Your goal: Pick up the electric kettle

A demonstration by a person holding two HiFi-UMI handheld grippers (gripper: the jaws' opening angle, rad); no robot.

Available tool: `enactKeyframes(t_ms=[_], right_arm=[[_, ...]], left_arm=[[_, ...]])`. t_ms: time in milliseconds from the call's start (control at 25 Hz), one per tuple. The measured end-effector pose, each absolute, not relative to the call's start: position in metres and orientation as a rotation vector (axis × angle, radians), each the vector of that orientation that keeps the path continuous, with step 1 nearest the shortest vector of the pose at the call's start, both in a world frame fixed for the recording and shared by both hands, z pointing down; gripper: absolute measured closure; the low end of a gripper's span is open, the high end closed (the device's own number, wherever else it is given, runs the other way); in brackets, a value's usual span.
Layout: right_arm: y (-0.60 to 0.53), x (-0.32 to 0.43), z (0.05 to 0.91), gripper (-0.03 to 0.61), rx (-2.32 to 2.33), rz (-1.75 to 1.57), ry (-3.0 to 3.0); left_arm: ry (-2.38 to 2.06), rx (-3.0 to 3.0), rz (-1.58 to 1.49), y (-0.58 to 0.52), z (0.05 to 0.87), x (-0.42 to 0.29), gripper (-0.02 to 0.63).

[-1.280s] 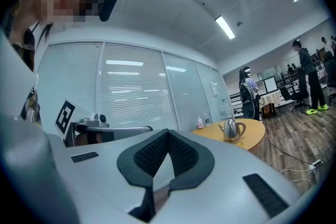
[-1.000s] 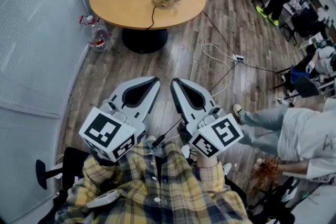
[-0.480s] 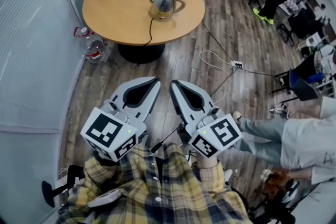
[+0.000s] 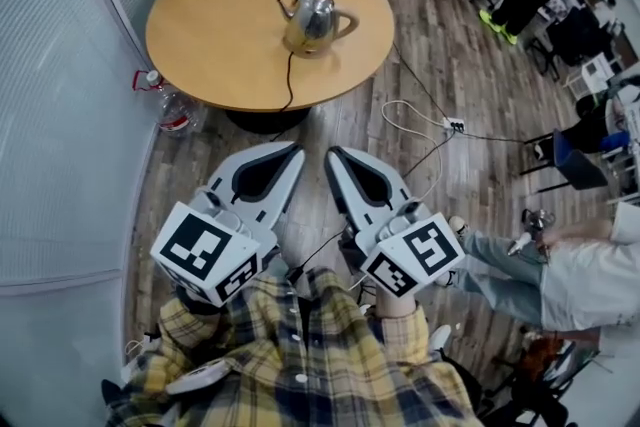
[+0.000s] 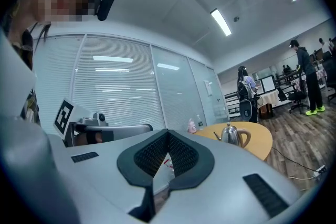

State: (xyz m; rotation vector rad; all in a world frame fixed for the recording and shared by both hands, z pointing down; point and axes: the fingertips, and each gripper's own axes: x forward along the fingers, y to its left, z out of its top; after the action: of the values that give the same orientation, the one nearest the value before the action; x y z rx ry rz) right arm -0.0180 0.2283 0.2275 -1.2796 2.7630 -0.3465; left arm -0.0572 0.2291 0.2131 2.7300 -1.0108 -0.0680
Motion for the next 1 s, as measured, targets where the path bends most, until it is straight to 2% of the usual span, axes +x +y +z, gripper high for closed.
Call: enactKeyframes(t_ms=[560, 1000], right_arm=[[0.171, -0.026, 0.243, 0.548, -1.372, -0.374, 2.730], [0.094, -0.005, 0.253, 0.549, -1.331, -0.394, 2.745]], left_arm=[[-0.966, 2.717, -0.044, 0.170, 0.232, -0.076, 0.611], [-1.004, 2.702, -0.037, 0.097, 0.243, -0.054, 0.610]])
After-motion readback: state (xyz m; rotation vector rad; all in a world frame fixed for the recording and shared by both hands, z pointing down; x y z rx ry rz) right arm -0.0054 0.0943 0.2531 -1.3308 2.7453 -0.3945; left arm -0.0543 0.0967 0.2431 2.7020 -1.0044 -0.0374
